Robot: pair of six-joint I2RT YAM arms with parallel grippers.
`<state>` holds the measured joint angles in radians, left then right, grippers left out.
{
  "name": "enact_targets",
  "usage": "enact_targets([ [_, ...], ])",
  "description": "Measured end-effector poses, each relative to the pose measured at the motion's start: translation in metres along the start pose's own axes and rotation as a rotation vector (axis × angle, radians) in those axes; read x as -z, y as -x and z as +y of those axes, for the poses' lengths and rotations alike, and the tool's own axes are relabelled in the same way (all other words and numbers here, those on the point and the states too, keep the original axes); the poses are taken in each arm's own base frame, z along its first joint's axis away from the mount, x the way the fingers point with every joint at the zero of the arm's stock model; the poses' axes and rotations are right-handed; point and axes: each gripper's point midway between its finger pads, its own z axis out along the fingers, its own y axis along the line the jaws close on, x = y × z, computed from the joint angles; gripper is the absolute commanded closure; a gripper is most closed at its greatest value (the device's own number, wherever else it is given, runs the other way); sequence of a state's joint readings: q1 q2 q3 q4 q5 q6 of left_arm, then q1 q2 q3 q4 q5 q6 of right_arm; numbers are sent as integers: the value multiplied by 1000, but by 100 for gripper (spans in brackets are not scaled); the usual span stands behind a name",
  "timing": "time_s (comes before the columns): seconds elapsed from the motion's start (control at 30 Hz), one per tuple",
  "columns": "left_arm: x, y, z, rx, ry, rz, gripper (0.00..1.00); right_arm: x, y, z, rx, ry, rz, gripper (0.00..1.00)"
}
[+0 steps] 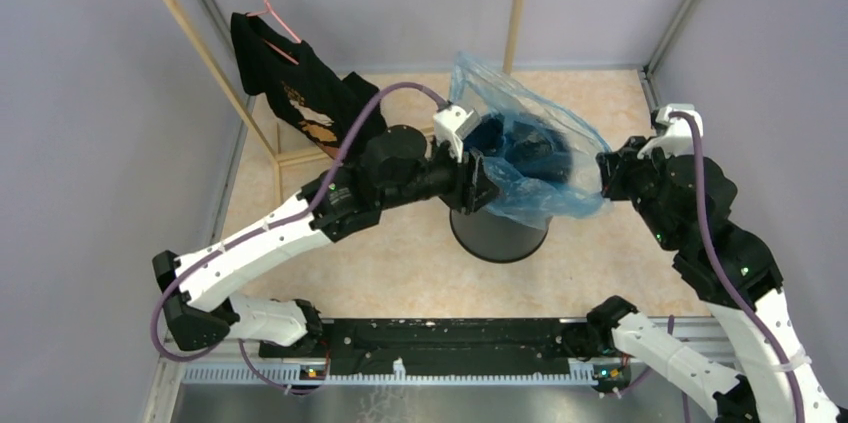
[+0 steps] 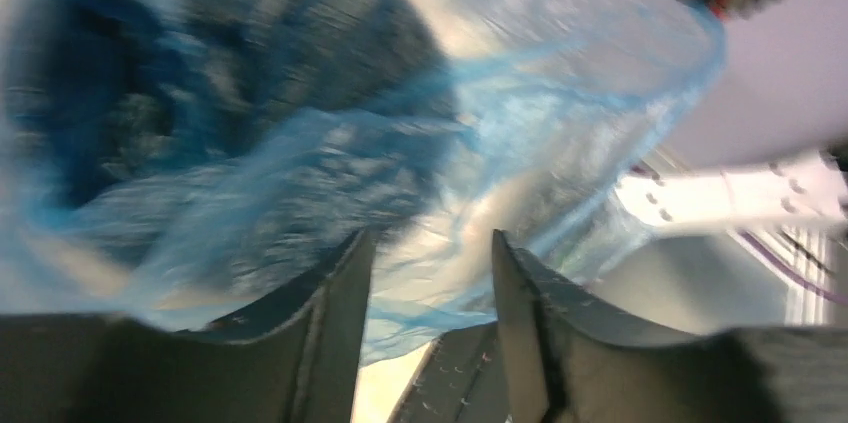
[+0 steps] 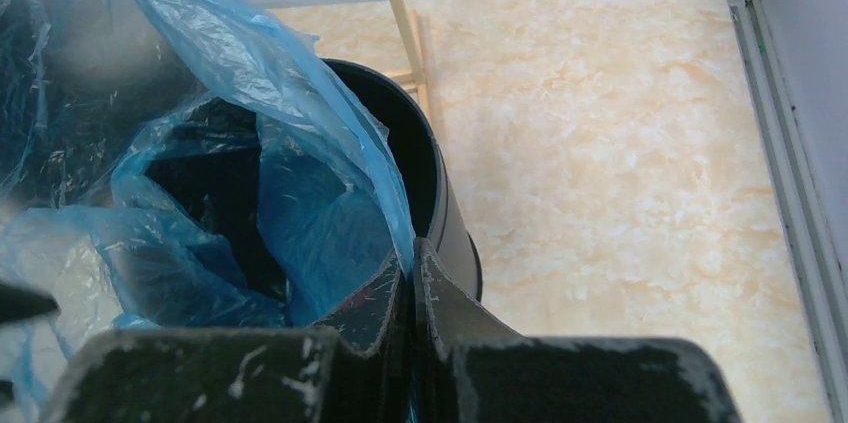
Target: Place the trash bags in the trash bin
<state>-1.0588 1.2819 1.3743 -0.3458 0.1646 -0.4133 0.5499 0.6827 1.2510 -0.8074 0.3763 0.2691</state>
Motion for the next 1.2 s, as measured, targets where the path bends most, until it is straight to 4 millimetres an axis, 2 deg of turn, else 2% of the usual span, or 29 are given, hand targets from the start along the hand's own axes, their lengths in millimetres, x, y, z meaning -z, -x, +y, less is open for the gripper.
enact_targets([
  [0.1, 16, 28, 29, -37, 193, -71, 10, 2, 1, -1, 3, 3, -8, 100],
  [0.17, 32, 51, 44, -62, 302, -128, 2, 7, 4, -2, -2, 7, -25, 100],
  [0.27, 64, 87, 70, -73, 475, -220, 1, 18, 9, -5, -19, 17, -63, 100],
  [0.43, 103, 125, 127, -16, 679, -300, 1, 31, 15, -9, -34, 28, -105, 100],
  [0.47, 107, 126, 137, -2, 705, -302, 3, 34, 16, -10, -34, 30, -113, 100],
  [0.5, 106, 123, 143, 6, 714, -292, 10, 34, 16, -10, -33, 30, -114, 100],
  [0.53, 101, 118, 144, 8, 701, -276, 17, 35, 17, -10, -32, 32, -118, 100],
  [0.57, 95, 109, 144, 11, 675, -247, 19, 36, 17, -10, -32, 33, -119, 100],
  [0.67, 77, 90, 137, 20, 590, -183, 5, 37, 18, -10, -27, 41, -123, 100],
  [0.8, 56, 81, 119, 43, 442, -163, 2, 38, 17, -8, -26, 52, -121, 100],
  [0.83, 53, 82, 116, 48, 417, -166, 5, 38, 17, -7, -25, 60, -119, 100],
  [0.93, 47, 85, 107, 63, 361, -184, 36, 41, 16, -6, -26, 71, -121, 100],
  [1.03, 44, 88, 101, 76, 327, -192, 84, 47, 16, -8, -30, 74, -130, 100],
  [1.07, 42, 88, 100, 89, 318, -192, 97, 48, 16, -9, -31, 74, -132, 100],
  [1.1, 40, 87, 98, 93, 305, -190, 100, 49, 16, -9, -29, 74, -129, 100],
  [1.2, 30, 80, 94, 122, 257, -178, 100, 53, 17, -10, -28, 75, -125, 100],
])
